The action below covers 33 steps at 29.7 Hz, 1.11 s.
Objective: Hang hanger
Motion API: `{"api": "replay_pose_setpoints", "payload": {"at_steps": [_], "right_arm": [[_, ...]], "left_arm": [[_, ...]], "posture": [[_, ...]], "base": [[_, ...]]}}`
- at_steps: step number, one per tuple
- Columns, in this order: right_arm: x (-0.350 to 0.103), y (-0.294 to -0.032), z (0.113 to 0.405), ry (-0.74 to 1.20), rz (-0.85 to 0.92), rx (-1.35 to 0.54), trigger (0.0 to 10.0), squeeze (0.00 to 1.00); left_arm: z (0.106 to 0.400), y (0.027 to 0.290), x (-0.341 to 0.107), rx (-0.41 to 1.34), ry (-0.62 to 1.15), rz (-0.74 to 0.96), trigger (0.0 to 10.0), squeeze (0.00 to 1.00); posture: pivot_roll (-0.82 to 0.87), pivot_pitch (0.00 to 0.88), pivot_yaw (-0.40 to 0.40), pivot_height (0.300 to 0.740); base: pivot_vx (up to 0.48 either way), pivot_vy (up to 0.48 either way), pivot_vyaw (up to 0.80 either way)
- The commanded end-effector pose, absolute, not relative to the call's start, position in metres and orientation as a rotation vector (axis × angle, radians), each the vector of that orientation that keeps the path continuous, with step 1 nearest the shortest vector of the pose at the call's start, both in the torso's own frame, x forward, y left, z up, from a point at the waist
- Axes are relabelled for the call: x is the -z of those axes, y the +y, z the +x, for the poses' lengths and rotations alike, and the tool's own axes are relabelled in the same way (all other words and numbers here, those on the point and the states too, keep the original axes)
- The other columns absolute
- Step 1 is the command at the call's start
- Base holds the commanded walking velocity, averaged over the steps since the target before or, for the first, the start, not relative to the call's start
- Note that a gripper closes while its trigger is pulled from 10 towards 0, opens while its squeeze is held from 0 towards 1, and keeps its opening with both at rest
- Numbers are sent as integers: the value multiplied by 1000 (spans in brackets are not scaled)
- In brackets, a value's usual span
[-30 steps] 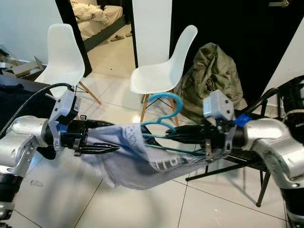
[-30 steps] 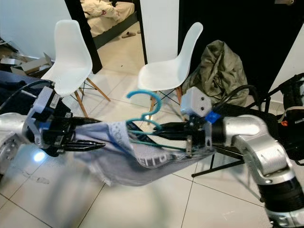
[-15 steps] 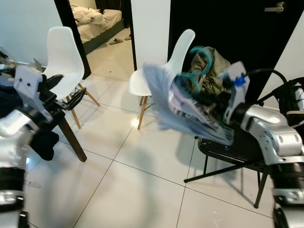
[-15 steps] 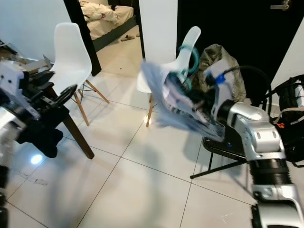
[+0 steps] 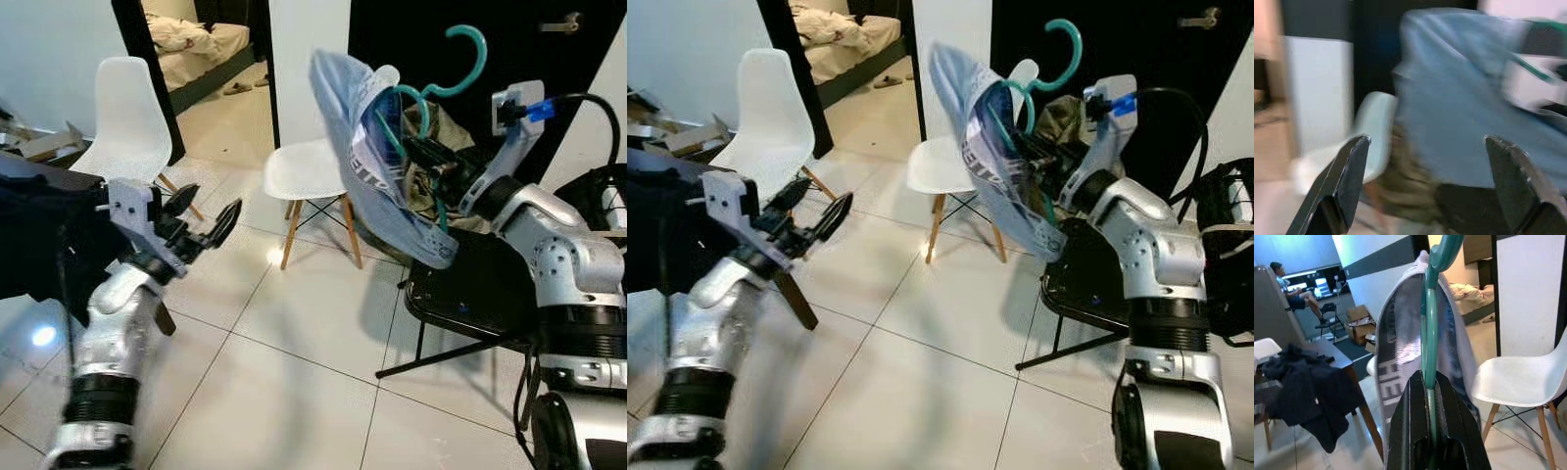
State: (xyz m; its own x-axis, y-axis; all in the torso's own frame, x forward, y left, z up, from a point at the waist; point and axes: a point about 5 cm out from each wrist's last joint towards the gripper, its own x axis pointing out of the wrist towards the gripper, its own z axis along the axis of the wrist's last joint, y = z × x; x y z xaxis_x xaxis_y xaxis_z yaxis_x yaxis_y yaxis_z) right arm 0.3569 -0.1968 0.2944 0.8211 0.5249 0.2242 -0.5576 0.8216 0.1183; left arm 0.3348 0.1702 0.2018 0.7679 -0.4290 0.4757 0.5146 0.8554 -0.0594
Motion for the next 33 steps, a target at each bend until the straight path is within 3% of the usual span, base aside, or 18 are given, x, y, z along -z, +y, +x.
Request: {"api": "replay_pose_setpoints", "payload": {"at_steps": [1,3,5,9,12,19,27,33], "right_arm": [[-296,-196,359,-187,225,-577,0,0],[-290,-182,359,-197,287,-563,0,0],[-286,-171,357,-204,332,-571,0,0],[-281,-163,355,-206,354,-580,0,0],[-254,-143,346,-137,330,-596,0,0],[-239,-127,338,-88,265,-639,0,0],[-231,-115,327,-81,234,-685,0,0],[-231,-114,324,-88,221,-687,0,0]], "left_arm": [[334,165,-208,536,-504,-227,10000,0],[330,132,-210,594,-533,-418,10000,0],[328,116,-210,612,-534,-467,10000,0],[326,104,-211,621,-538,-501,10000,0],[324,85,-221,644,-565,-465,10000,0],[326,82,-224,630,-572,-360,10000,0],[334,100,-217,423,-542,-79,10000,0],[337,108,-214,353,-528,-55,10000,0]], "posture": [[-52,69,2,740],[-55,73,5,740],[-59,75,10,740],[-58,76,10,740],[-60,82,17,740],[-56,82,21,740],[-49,80,26,740],[-47,78,30,740]], "base": [[0,0,0],[0,0,0],[0,0,0],[0,0,0],[0,0,0],[0,0,0],[0,0,0],[0,0,0]]}}
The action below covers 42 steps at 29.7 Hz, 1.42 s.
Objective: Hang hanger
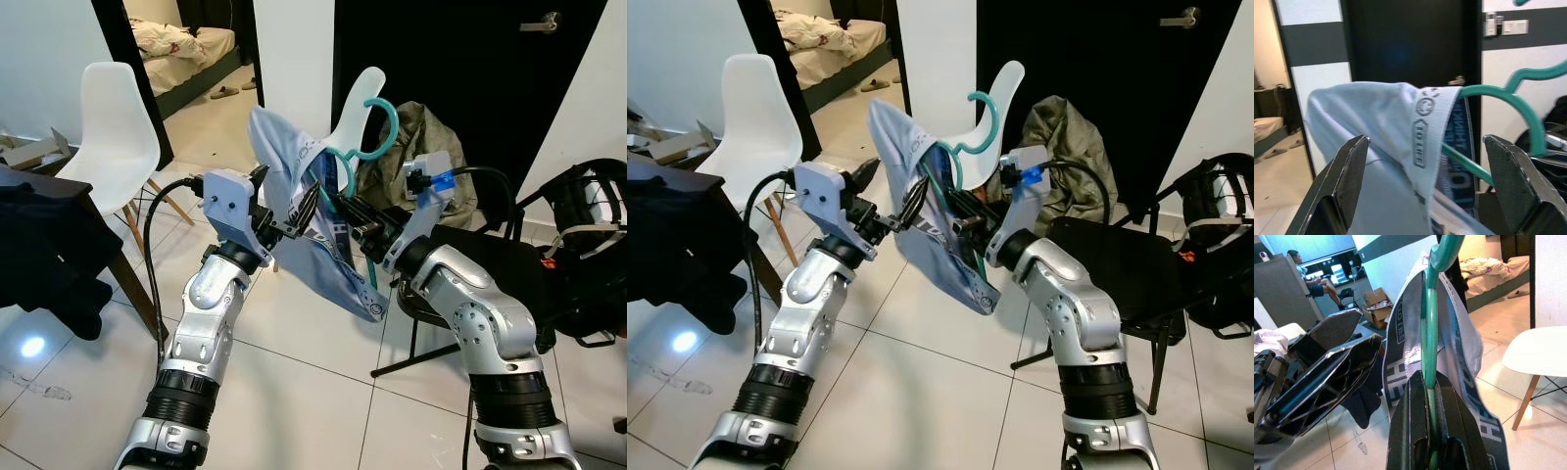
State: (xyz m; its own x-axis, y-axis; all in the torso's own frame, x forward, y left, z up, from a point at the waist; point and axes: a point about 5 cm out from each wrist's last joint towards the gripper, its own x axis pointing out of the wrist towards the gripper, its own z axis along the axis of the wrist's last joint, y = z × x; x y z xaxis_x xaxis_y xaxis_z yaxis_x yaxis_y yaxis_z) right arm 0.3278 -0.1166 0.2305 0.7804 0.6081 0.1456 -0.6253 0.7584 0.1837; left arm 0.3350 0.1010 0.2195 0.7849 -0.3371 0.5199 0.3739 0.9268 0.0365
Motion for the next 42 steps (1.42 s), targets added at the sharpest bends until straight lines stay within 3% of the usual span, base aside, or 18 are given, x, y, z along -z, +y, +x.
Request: {"api": "replay_pose_setpoints", "payload": {"at_steps": [1,5,6,8,9,11,12,15,16,18,28,42], "right_arm": [[-231,-114,324,-88,221,-687,0,0],[-235,-111,321,-110,224,-715,0,0],[-236,-109,318,-115,222,-728,0,0],[-236,-108,317,-117,220,-735,0,0],[-237,-107,316,-120,219,-743,0,0],[-237,-107,315,-122,219,-747,0,0],[-238,-106,313,-127,219,-754,0,0],[-240,-106,311,-135,220,-767,0,0],[-242,-105,309,-143,218,-781,0,0],[-243,-103,308,-149,217,-795,0,0],[-245,-103,306,-162,210,-799,0,0],[-241,-129,339,-129,241,-489,0,0]], "left_arm": [[337,108,-214,353,-528,-55,10000,0],[340,111,-211,319,-509,-5,10000,0],[340,110,-209,315,-507,15,8667,0],[340,109,-209,314,-507,26,8667,0],[341,108,-208,313,-503,37,2118,0],[341,108,-207,312,-500,45,2118,0],[342,108,-206,309,-497,49,0,0],[342,107,-205,307,-494,52,0,0],[342,107,-204,309,-491,54,549,0],[343,106,-204,310,-490,55,0,0],[343,105,-202,320,-490,67,0,0],[337,104,-201,335,-496,68,0,0]], "posture": [[-47,78,30,740],[-51,77,36,740],[-57,77,43,740],[-57,77,43,740],[-59,75,44,740],[-60,75,45,740],[-65,75,49,740],[-67,75,50,740],[-71,74,52,740],[-72,74,53,740],[-66,73,51,740],[-43,77,35,740]], "base": [[0,0,0],[0,0,0],[0,0,0],[0,0,0],[0,0,0],[0,0,0],[0,0,0],[0,0,0],[0,0,0],[0,0,0],[0,0,0],[0,0,0]]}}
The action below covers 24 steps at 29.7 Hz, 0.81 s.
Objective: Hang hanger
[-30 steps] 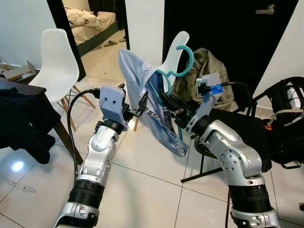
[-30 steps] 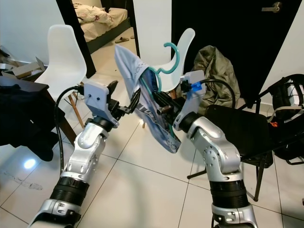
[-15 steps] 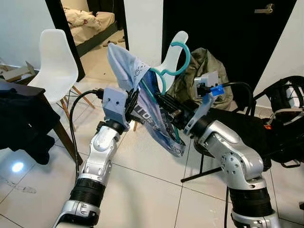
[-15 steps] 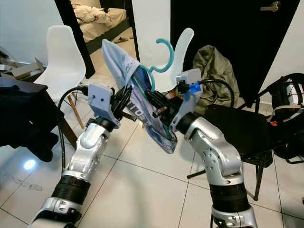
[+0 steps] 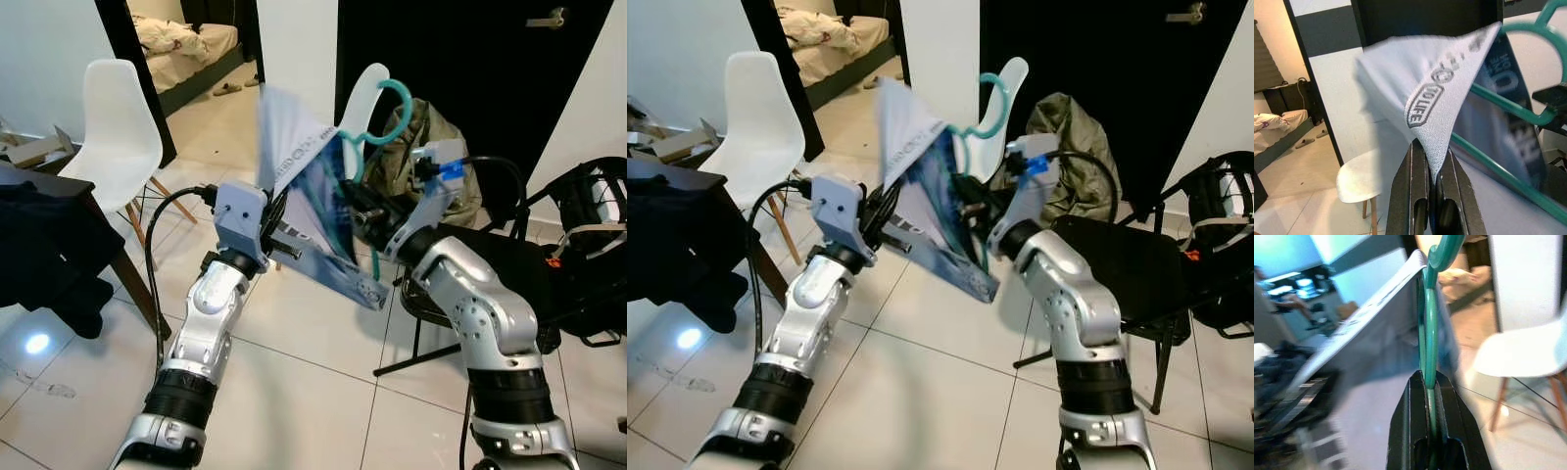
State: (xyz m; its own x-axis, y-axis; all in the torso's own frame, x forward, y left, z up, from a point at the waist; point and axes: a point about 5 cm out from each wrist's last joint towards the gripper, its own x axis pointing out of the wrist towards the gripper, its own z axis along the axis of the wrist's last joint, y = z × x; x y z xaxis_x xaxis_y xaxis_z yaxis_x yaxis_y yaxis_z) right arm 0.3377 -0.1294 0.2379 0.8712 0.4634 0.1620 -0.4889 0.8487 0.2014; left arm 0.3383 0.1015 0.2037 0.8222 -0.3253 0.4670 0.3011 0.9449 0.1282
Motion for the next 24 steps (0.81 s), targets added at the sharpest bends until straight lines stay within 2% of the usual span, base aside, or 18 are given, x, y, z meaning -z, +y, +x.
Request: {"api": "replay_pose_setpoints", "payload": {"at_steps": [1,11,14,18,24], "right_arm": [[-240,-128,340,-124,241,-485,0,0],[-244,-132,346,-166,288,-413,0,0],[-251,-136,347,-209,321,-392,0,0],[-267,-144,347,-324,417,-351,0,0],[-275,-149,346,-374,467,-333,0,0]], "left_arm": [[337,104,-200,338,-496,67,0,0],[333,97,-195,370,-483,53,0,0],[330,90,-192,397,-475,38,0,0],[321,67,-186,479,-456,-6,0,0],[313,50,-179,544,-433,-32,0,0]], "posture": [[-43,77,35,740],[-43,78,36,740],[-40,79,36,740],[-41,76,39,740],[-41,75,40,740]], "base": [[0,0,0],[0,0,0],[0,0,0],[0,0,0],[0,0,0]]}}
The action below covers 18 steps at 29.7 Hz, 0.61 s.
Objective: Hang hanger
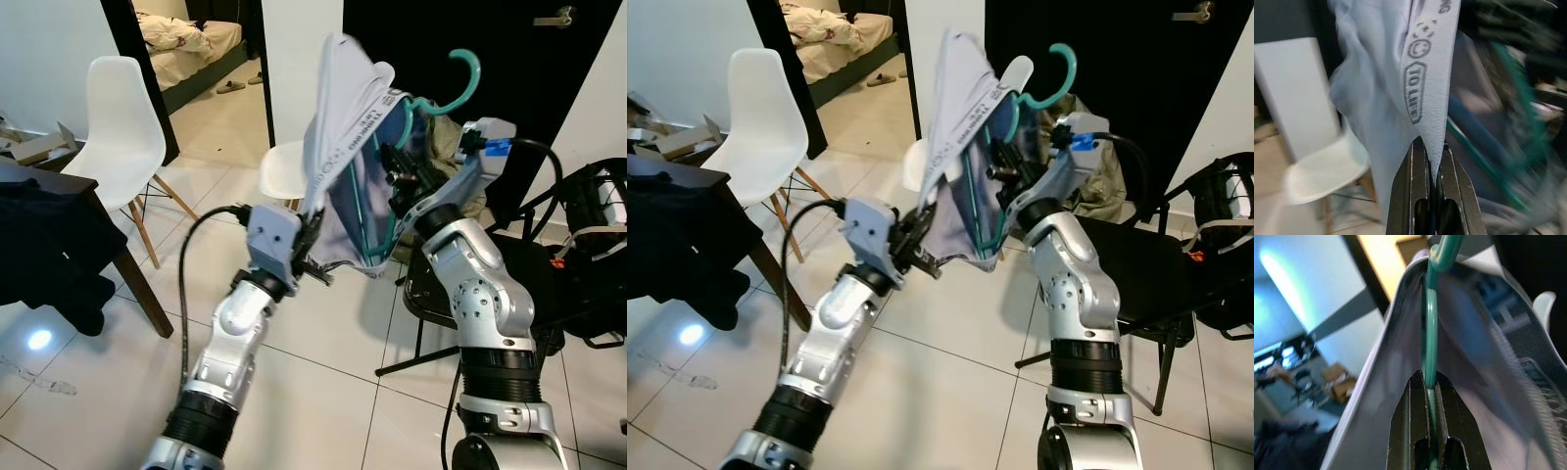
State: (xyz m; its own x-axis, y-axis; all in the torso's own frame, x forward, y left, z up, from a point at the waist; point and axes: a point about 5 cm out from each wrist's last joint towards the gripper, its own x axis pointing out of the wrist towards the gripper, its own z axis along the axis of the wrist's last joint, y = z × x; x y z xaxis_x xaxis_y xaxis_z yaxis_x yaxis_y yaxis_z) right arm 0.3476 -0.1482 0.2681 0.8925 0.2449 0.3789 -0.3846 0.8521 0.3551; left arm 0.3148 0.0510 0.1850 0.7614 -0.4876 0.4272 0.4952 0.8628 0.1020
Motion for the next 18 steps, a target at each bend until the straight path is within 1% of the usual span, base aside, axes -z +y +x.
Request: {"api": "replay_pose_setpoints", "payload": {"at_steps": [1,8,11,14,17,18], "right_arm": [[-275,-149,346,-374,467,-333,0,0],[-276,-149,347,-390,494,-335,0,0],[-273,-142,346,-378,485,-365,0,0],[-264,-127,345,-312,398,-435,0,0],[-259,-123,345,-286,355,-453,0,0],[-253,-119,345,-245,290,-472,0,0]], "left_arm": [[313,50,-179,544,-433,-32,0,0],[308,43,-175,576,-419,-40,0,0],[307,42,-175,581,-416,-40,0,0],[308,43,-176,581,-415,-38,0,0],[308,43,-176,581,-414,-37,0,0],[308,43,-176,582,-413,-37,784,0]], "posture": [[-41,75,40,740],[-39,72,42,740],[-39,71,42,740],[-45,74,44,740],[-45,74,44,740],[-46,78,41,740]], "base": [[0,0,0],[0,0,0],[0,0,0],[0,0,0],[0,0,0],[0,0,0]]}}
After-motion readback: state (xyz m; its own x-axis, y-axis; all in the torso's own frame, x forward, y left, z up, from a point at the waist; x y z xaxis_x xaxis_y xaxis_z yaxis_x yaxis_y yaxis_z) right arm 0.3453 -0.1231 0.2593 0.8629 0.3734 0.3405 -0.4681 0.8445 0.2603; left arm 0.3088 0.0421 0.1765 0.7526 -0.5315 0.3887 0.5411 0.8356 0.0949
